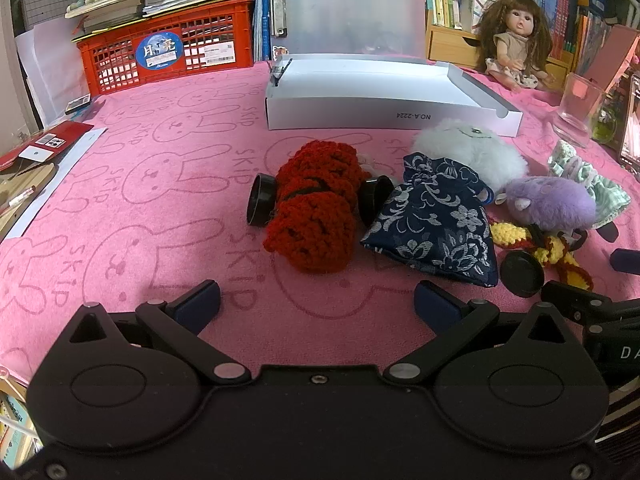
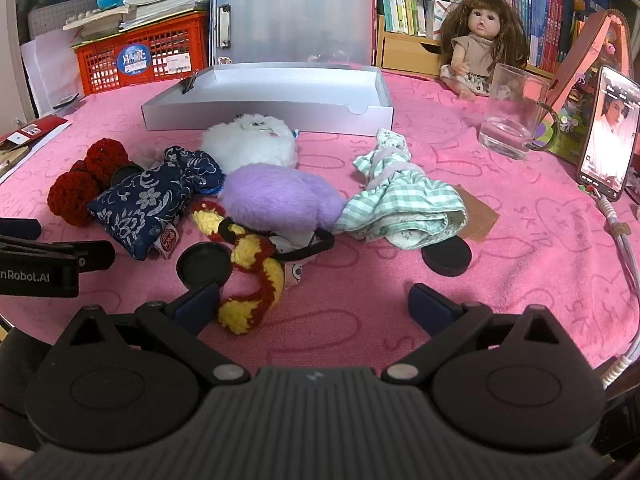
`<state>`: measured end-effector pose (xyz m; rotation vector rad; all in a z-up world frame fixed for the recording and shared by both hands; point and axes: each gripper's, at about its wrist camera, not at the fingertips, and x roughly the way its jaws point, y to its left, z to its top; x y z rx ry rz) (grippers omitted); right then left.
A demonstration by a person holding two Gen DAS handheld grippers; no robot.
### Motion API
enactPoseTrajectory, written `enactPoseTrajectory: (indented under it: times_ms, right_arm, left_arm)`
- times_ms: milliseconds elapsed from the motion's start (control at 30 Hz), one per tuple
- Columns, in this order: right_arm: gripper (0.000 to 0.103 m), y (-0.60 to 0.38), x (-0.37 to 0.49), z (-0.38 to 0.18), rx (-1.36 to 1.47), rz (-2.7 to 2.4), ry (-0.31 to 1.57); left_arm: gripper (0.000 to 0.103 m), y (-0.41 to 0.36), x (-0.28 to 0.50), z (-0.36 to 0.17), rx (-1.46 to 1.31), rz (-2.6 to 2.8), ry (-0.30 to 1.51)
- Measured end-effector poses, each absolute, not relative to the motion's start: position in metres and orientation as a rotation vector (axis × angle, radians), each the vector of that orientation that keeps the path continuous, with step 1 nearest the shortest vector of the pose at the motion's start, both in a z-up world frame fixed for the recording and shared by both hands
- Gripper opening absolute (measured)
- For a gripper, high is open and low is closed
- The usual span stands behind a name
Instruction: Organize objects
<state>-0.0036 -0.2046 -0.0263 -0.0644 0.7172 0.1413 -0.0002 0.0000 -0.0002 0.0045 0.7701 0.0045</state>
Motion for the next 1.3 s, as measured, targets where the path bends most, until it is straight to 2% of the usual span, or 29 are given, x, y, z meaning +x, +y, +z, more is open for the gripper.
enactPoseTrajectory:
  times_ms: [1300]
  right_arm:
    - [0.103,-0.205,-0.004,-0.024,-0.063,0.136,0.723]
  left_arm:
    - [0.103,0.011,0.003,0.001,-0.011,0.056,0.794]
